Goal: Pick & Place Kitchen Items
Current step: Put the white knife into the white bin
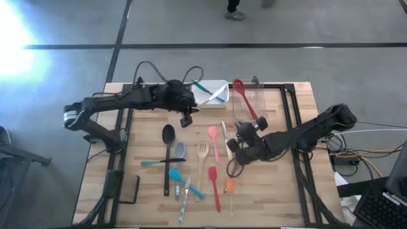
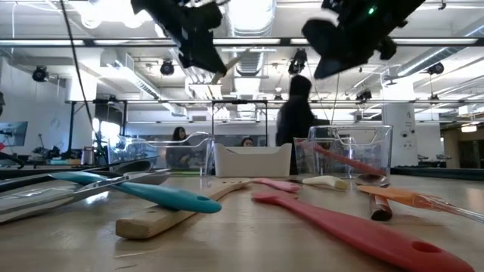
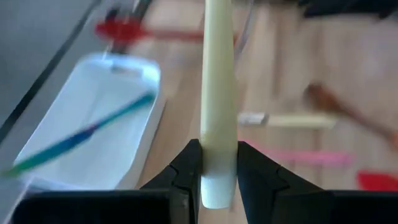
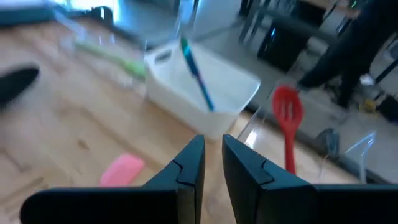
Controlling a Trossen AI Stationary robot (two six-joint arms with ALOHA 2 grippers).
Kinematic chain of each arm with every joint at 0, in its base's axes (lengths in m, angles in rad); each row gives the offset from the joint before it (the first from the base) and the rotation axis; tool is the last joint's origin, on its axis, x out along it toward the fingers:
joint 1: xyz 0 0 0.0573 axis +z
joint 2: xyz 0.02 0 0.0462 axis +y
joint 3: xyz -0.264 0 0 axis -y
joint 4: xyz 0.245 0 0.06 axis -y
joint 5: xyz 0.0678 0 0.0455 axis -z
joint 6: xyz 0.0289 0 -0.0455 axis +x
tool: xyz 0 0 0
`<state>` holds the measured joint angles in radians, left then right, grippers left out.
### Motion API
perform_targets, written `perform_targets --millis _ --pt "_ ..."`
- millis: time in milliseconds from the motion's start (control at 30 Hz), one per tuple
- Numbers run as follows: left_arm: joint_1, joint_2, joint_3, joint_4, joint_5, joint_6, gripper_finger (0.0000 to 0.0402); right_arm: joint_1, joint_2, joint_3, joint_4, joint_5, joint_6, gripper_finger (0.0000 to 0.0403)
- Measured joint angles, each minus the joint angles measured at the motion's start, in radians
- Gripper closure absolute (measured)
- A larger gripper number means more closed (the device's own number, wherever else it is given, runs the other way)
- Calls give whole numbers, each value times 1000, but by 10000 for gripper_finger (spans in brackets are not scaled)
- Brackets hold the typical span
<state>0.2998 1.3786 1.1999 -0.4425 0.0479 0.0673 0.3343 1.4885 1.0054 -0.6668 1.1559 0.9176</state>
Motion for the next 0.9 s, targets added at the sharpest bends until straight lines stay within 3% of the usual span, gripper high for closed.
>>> perform_targets --millis 100,233,500,633,733,800,900 --pt "0 -69 -133 179 52 -38 323 47 -27 -1 1 70 25 355" --pt "0 -151 -313 474 150 -95 323 83 -49 -1 84 87 13 358" --pt "-2 -171 -630 1271 450 -243 323 107 -31 -8 557 66 -396 360" --pt "-2 -145 -698 1404 495 -280 323 97 -35 -8 824 -77 -657 360" --pt "-2 -126 -707 1411 494 -283 323 70 -36 -8 1041 -306 -860 360" --pt "-5 -117 -709 1411 494 -282 323 44 -38 -8 1131 -456 -912 359" --pt "-7 -116 -708 1417 495 -282 323 9 -38 -5 1149 -525 -915 359"
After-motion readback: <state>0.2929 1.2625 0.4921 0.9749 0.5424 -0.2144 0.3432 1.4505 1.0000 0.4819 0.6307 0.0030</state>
